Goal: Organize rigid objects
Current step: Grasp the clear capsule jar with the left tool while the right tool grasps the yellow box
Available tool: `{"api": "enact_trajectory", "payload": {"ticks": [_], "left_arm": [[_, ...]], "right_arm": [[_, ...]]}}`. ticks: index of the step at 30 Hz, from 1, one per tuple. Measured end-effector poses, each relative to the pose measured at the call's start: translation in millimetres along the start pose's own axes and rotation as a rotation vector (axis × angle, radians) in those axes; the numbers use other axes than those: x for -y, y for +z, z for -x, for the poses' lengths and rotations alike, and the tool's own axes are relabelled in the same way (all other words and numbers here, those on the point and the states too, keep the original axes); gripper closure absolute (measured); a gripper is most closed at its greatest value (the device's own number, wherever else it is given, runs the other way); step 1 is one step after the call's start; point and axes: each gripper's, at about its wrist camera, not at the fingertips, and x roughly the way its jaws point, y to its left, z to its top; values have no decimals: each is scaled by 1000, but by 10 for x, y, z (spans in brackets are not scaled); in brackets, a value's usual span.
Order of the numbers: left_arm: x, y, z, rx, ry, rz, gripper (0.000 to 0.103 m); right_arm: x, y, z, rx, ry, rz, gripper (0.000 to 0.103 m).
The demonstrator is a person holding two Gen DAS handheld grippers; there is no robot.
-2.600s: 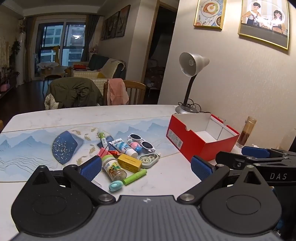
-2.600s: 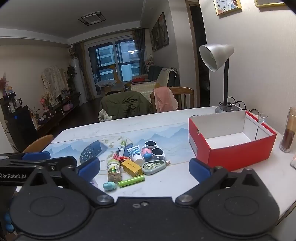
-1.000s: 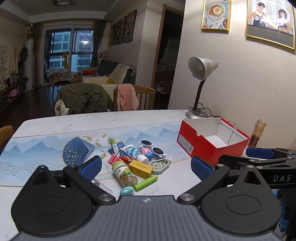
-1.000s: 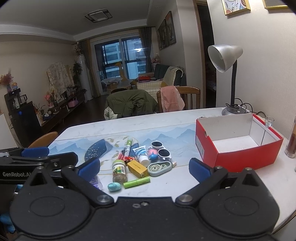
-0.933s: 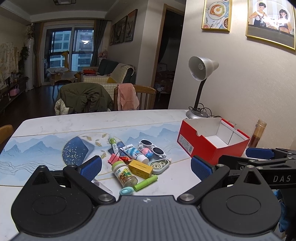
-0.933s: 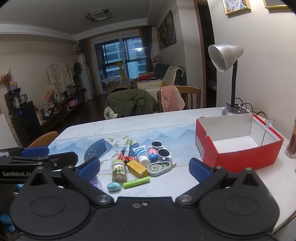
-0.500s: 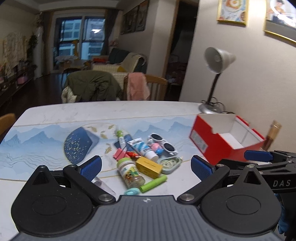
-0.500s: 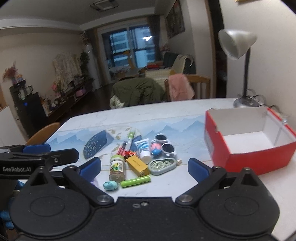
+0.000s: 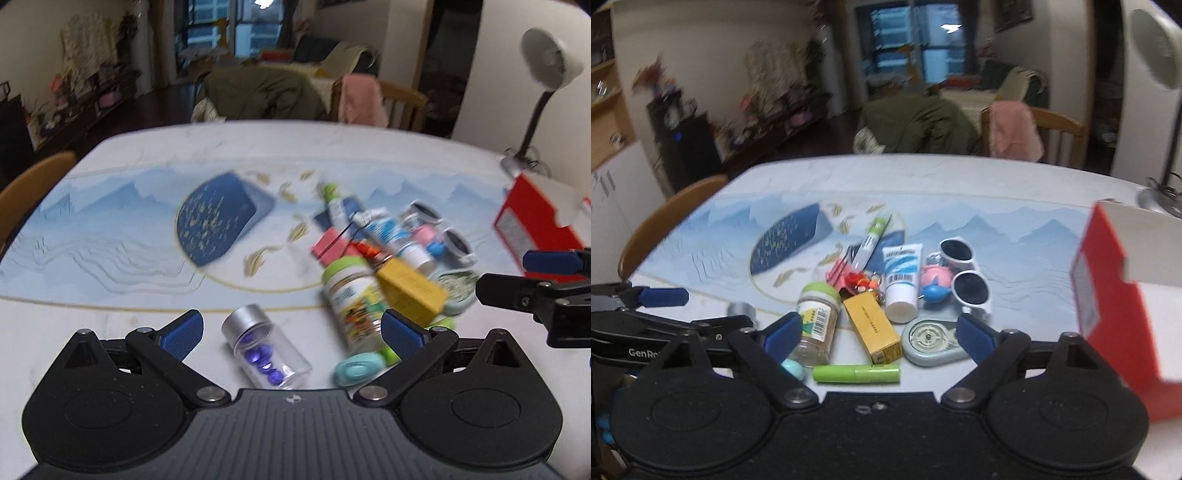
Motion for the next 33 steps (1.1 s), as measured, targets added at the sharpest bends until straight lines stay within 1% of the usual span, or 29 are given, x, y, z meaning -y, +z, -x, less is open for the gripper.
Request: {"api": "enact_trajectory", "payload": {"ticks": [2,5,8,9,11,13,14,15,17,19,20,21,22,23,26,27,28,30,33], "left_arm": [[-14,-10,-102,-21,4,6,0],[-45,-39,-241,-56,13,17,0],[-88,-90,-359,-99,44,25,0],[-107,-105,-381,-106,53,33,1],[-144,-134,-413,-114,64,49,1],[-159,-163,-437,-120,73,51,1],[-160,-173,-451,-125,69,49,4],[-156,-183,-465,-130,63,48,9],[-141,-200,-486,-141,51,43,14],[-133,-206,-501,-139,50,43,18],[-130,-206,-499,-137,45,42,23],[-124,-204,-494,-135,46,38,26],[-120,-201,-494,-135,46,36,26],[-116,-201,-493,-134,42,34,26],[-104,-206,-483,-128,35,29,27],[-100,-208,-480,-127,42,23,33],[-105,-210,-476,-125,43,18,36],[-128,-212,-461,-118,49,16,46],[-176,-213,-445,-113,35,20,47]], "right_arm": [[8,8,-142,-29,3,30,18],[25,35,-327,-60,7,74,19],[21,68,-488,-94,28,100,29],[8,70,-539,-104,31,111,30],[-28,75,-637,-123,45,127,37],[-68,62,-699,-137,46,144,40],[-78,62,-729,-145,45,149,41],[-80,58,-756,-153,47,148,43],[-95,57,-812,-165,47,147,48],[-108,57,-841,-169,46,149,49],[-116,58,-853,-172,42,151,50],[-121,59,-860,-171,40,151,50],[-128,61,-875,-171,39,151,52],[-134,63,-894,-175,40,151,56],[-149,66,-936,-185,29,146,64],[-166,62,-952,-191,20,151,65],[-178,60,-967,-196,12,156,67],[-197,56,-986,-200,13,153,74],[-220,55,-985,-202,6,142,74]]}}
